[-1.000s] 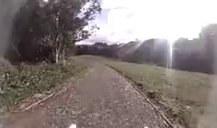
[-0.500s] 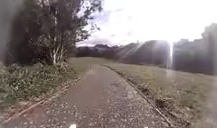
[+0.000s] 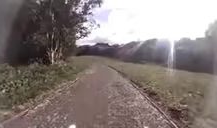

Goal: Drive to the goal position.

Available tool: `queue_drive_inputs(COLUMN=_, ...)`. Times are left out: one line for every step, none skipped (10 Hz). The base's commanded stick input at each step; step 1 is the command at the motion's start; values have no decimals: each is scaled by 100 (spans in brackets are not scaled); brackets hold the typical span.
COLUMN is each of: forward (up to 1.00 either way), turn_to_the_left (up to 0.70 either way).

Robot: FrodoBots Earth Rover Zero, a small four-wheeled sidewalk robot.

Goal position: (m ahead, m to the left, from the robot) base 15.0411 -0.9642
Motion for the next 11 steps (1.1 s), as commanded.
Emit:
queue_drive_inputs(forward=70, turn_to_the_left=2)
queue_drive_inputs(forward=70, turn_to_the_left=1)
queue_drive_inputs(forward=70, turn_to_the_left=0)
queue_drive_inputs(forward=70, turn_to_the_left=2)
queue_drive_inputs(forward=70, turn_to_the_left=1)
queue_drive_inputs(forward=70, turn_to_the_left=2)
queue_drive_inputs(forward=70, turn_to_the_left=2)
queue_drive_inputs(forward=70, turn_to_the_left=2)
queue_drive_inputs(forward=70, turn_to_the_left=2)
queue_drive_inputs(forward=70, turn_to_the_left=2)
queue_drive_inputs(forward=70, turn_to_the_left=2)
